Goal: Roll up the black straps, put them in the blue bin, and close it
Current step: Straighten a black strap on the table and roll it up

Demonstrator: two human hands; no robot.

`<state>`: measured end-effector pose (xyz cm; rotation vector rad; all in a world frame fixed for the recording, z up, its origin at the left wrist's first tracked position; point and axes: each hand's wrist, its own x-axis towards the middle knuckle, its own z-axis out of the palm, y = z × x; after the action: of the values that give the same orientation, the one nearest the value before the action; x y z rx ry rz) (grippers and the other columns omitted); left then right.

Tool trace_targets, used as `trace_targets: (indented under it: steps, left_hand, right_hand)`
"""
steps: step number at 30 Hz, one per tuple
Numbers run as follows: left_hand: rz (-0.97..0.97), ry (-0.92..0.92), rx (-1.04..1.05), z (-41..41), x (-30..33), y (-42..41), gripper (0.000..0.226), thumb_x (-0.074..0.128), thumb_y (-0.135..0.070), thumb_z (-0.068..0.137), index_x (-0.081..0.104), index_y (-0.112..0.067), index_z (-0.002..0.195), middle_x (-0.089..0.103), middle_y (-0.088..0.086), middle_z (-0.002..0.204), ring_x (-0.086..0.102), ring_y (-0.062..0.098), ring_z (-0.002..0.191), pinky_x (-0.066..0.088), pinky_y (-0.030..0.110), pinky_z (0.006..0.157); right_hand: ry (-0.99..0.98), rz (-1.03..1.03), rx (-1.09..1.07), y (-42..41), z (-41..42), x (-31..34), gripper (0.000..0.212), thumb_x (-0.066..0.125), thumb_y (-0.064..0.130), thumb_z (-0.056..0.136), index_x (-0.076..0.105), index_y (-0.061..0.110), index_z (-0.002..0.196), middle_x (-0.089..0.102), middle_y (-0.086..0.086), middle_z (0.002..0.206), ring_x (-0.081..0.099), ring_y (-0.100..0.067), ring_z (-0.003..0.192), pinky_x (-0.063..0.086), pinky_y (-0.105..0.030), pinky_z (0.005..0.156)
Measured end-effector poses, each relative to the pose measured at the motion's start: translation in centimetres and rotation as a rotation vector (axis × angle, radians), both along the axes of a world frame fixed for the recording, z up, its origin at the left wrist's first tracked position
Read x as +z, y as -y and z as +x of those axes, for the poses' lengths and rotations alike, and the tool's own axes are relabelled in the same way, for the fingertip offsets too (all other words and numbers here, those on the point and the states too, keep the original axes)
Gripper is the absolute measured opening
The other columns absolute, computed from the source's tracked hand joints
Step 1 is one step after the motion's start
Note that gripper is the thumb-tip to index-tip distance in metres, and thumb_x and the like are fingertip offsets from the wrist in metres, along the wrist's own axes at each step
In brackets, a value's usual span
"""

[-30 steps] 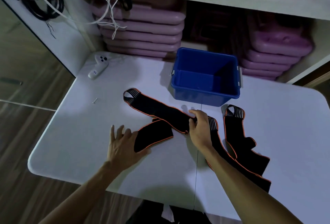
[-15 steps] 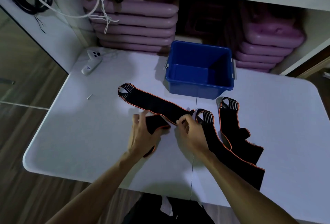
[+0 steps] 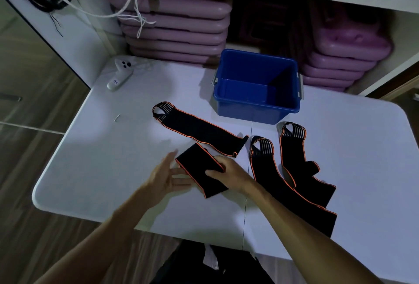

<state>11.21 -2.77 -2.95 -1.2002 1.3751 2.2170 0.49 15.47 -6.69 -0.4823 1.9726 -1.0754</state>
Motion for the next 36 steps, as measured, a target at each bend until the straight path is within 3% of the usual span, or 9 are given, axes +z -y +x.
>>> trace_targets:
  steps: [3,8,13,18,22,26,29,32,36]
  left_hand:
    - [-0.160,0.182,-0.062,-1.3,-1.0,1.3,0.041,0.036,-0.051,0.099,0.052,-0.013,0.102,0.073,0.022,0.093,0.073,0.036,0.078,0.057,0.043,0.075]
    - [-0.852,0.140,-0.436,-3.6,-3.4,3.0,0.021,0.070,-0.038,0.082,0.062,-0.019,0.088,0.070,0.007,0.087,0.068,0.025,0.075,0.055,0.036,0.068]
    - [-1.012,0.090,-0.712,-4.2,-4.0,1.8,0.029,0.079,-0.043,0.073,0.060,-0.024,0.084,0.062,-0.002,0.079,0.061,0.021,0.074,0.047,0.029,0.061]
    - [-1.258,0.039,-0.746,-4.0,-4.4,0.4,0.016,0.063,-0.038,0.085,0.064,-0.023,0.090,0.070,0.004,0.092,0.064,0.029,0.080,0.042,0.029,0.063]
    - [-1.279,0.133,-0.451,-3.7,-3.6,4.0,0.030,0.058,-0.043,0.087,0.057,-0.014,0.091,0.065,0.017,0.089,0.063,0.039,0.080,0.042,0.034,0.062]
    - [-1.311,0.255,-0.228,-4.1,-2.6,8.6,0.019,0.061,-0.038,0.080,0.060,-0.019,0.085,0.068,0.018,0.093,0.063,0.040,0.085,0.046,0.036,0.068]
    - [-1.373,0.286,-0.307,-4.1,-2.4,9.5,0.032,0.061,-0.038,0.083,0.055,-0.017,0.105,0.063,0.017,0.107,0.062,0.041,0.094,0.041,0.039,0.070]
    - [-1.449,0.250,-0.470,-3.9,-2.7,9.2,0.052,0.067,-0.033,0.080,0.044,-0.018,0.125,0.050,0.016,0.120,0.059,0.041,0.100,0.039,0.040,0.067]
    - [-1.537,0.107,-0.568,-4.3,-3.6,9.0,0.028,0.064,-0.025,0.086,0.058,-0.014,0.111,0.054,0.015,0.105,0.059,0.041,0.094,0.046,0.042,0.065]
  right_hand:
    - [0.040,0.012,0.044,-0.3,-0.1,0.4,0.032,0.058,0.014,0.092,0.060,0.016,0.124,0.067,0.000,0.114,0.063,-0.012,0.105,0.052,-0.028,0.090]
    - [-0.025,0.112,0.052,-1.2,-0.3,0.3,0.031,0.050,0.019,0.090,0.059,0.025,0.120,0.064,0.008,0.107,0.063,-0.011,0.100,0.053,-0.030,0.087]
    - [-0.050,0.154,0.049,-3.0,0.0,0.1,0.042,0.049,0.017,0.091,0.051,0.025,0.133,0.060,0.008,0.120,0.059,-0.012,0.109,0.052,-0.026,0.089]
    - [-0.141,0.186,0.037,-3.9,0.3,0.1,0.046,0.049,0.015,0.092,0.046,0.027,0.136,0.061,0.006,0.124,0.062,-0.011,0.100,0.048,-0.010,0.073]
    - [-0.231,0.210,0.055,-4.9,0.7,-0.2,0.047,0.053,0.019,0.095,0.043,0.026,0.141,0.059,0.003,0.131,0.057,-0.015,0.120,0.046,-0.021,0.097]
    - [-0.454,0.317,0.118,-5.5,1.7,-0.7,0.056,0.055,0.044,0.094,0.034,0.030,0.144,0.052,-0.005,0.128,0.049,-0.023,0.122,0.044,-0.040,0.100]
    - [-0.700,0.428,0.202,-5.7,2.8,-0.7,0.083,0.053,0.072,0.077,0.029,0.033,0.147,0.048,-0.002,0.129,0.047,-0.024,0.116,0.043,-0.042,0.090]
    - [-0.786,0.470,0.259,-6.2,3.7,-0.8,0.104,0.053,0.083,0.062,0.026,0.034,0.149,0.046,-0.003,0.135,0.046,-0.027,0.119,0.044,-0.044,0.087]
    - [-0.799,0.491,0.328,-6.5,4.4,-0.8,0.097,0.058,0.073,0.064,0.028,0.032,0.147,0.043,-0.008,0.134,0.049,-0.031,0.112,0.048,-0.044,0.085]
